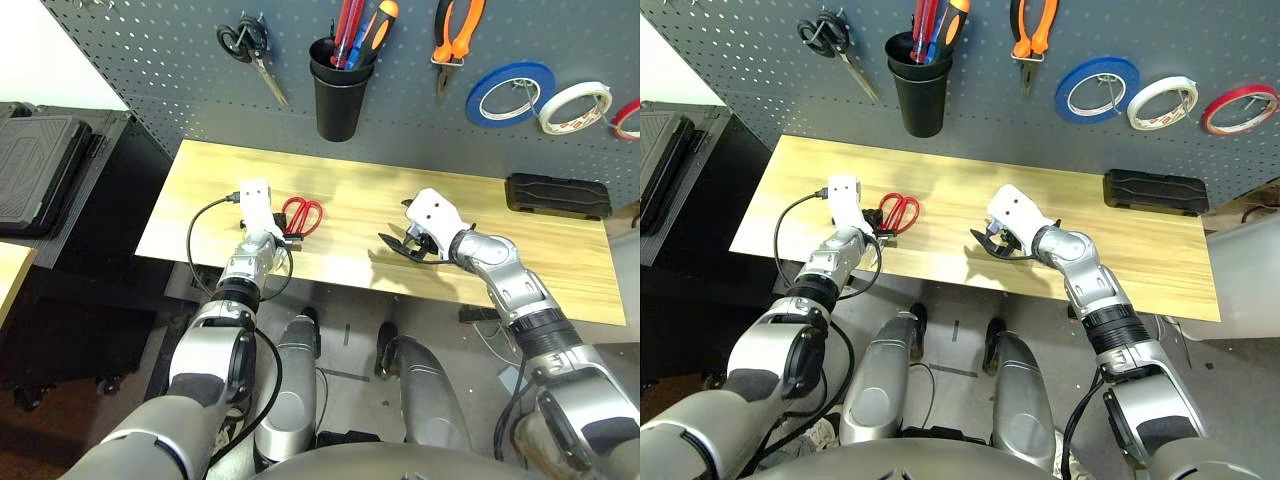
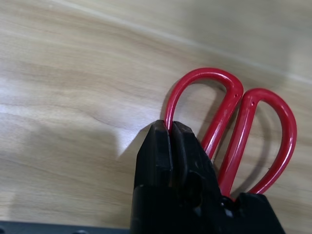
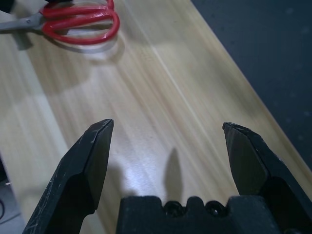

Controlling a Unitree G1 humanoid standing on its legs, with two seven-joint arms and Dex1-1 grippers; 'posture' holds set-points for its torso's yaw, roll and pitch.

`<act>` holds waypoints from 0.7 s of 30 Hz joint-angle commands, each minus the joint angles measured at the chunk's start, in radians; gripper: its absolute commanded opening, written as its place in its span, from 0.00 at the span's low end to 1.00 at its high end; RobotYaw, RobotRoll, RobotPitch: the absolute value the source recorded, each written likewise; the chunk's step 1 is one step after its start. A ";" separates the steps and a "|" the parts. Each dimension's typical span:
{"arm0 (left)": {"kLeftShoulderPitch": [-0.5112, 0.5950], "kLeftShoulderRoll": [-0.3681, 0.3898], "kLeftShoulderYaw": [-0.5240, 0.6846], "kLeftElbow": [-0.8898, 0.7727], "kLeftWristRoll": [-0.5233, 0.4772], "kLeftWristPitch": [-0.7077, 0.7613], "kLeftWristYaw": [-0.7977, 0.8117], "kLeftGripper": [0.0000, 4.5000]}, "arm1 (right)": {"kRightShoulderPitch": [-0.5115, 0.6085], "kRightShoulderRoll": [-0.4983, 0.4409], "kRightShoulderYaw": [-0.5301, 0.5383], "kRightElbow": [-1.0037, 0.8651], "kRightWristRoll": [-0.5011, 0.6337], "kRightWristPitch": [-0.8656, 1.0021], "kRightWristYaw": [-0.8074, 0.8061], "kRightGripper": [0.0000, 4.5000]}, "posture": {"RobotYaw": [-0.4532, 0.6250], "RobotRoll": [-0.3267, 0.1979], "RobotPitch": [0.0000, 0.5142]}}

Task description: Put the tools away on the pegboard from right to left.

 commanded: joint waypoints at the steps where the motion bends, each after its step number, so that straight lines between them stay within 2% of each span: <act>1: 0.093 -0.016 0.003 -0.257 -0.040 0.010 -0.011 0.01 | 0.001 -0.003 -0.029 0.058 0.018 -0.061 -0.013 1.00 | 0.68 0.62 0.57; 5: 0.206 -0.025 0.013 -0.538 -0.078 0.051 0.001 0.01 | -0.028 0.001 -0.071 0.125 0.038 -0.126 -0.048 1.00 | 0.72 0.62 0.54; 12: 0.330 -0.054 0.010 -0.845 -0.133 0.085 0.008 0.01 | -0.073 0.011 -0.177 0.216 0.142 -0.252 -0.037 1.00 | 0.77 0.62 0.48; 17: 0.357 -0.057 0.013 -0.972 -0.150 0.114 0.023 0.01 | -0.093 -0.002 -0.220 0.263 0.200 -0.343 0.028 1.00 | 0.79 0.62 0.45; 21: 0.333 -0.038 0.033 -1.073 -0.176 0.148 0.039 0.01 | -0.092 -0.027 -0.273 0.251 0.320 -0.431 0.193 1.00 | 0.79 0.62 0.44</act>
